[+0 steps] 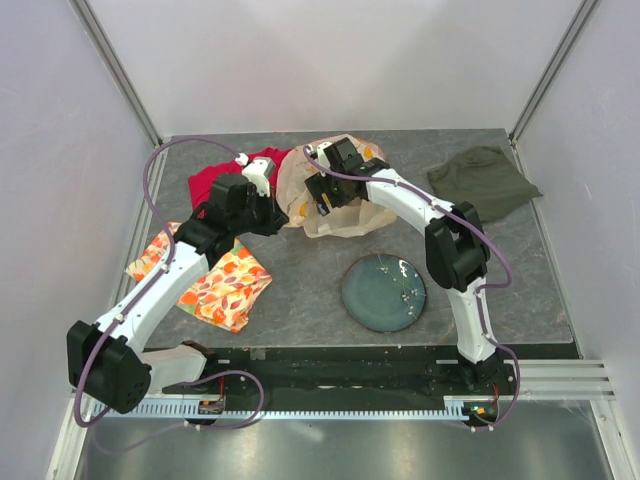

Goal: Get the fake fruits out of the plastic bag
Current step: Take out the fake fruit from the plastic bag.

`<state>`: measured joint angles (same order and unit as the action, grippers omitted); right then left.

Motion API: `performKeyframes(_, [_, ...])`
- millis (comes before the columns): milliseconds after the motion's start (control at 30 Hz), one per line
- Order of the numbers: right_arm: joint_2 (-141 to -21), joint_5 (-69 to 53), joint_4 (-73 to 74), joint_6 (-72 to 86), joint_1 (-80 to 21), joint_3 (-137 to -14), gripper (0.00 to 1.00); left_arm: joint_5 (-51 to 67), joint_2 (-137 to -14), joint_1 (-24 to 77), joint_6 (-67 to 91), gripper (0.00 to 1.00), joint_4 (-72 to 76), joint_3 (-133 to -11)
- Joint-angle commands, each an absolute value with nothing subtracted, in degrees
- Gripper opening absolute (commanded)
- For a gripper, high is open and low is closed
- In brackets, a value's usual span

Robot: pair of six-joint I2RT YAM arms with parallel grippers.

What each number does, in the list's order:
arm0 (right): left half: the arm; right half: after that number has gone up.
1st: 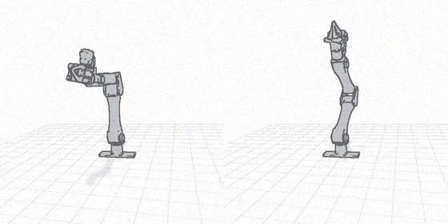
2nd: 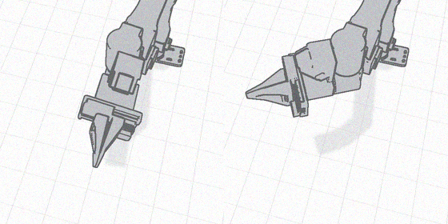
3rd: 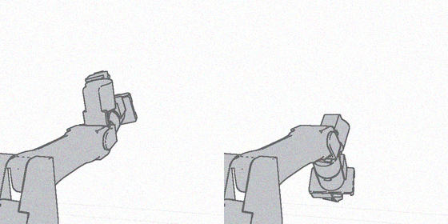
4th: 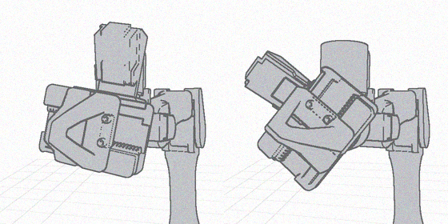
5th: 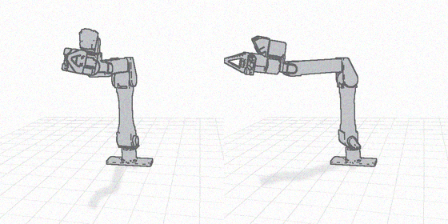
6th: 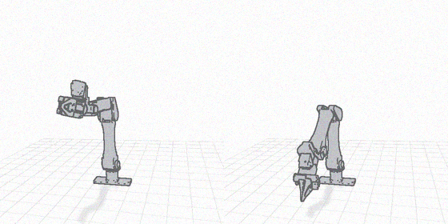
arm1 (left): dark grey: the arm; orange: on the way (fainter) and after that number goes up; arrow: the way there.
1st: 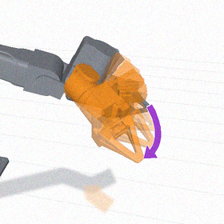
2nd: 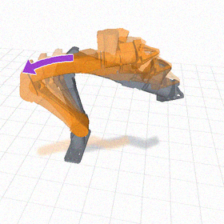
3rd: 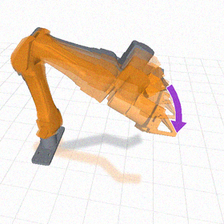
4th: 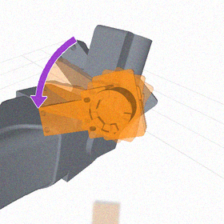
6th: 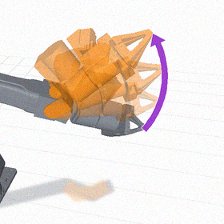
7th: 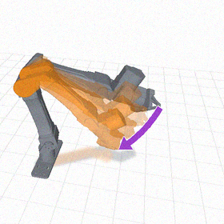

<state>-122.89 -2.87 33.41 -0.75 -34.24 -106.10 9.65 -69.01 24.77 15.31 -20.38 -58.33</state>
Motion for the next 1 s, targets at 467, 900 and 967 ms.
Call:
performKeyframes(467, [-124.5, -2.2, 31.6, 6.6, -32.7, -112.5, 0.88, 16.2, -67.0, 23.6, 13.7, 0.02, -21.9, -59.2])
performKeyframes(900, [-128.2, -4.5, 31.8, 10.8, -30.1, -114.9, 0.87, 19.4, -65.4, 23.3, 12.5, 0.02, -25.1, -58.4])
performKeyframes(967, [-129.4, -5.2, 31.6, 11.9, -30.1, -115.7, 0.87, 20.5, -65.4, 23.2, 12.0, 0.02, -25.7, -58.9])
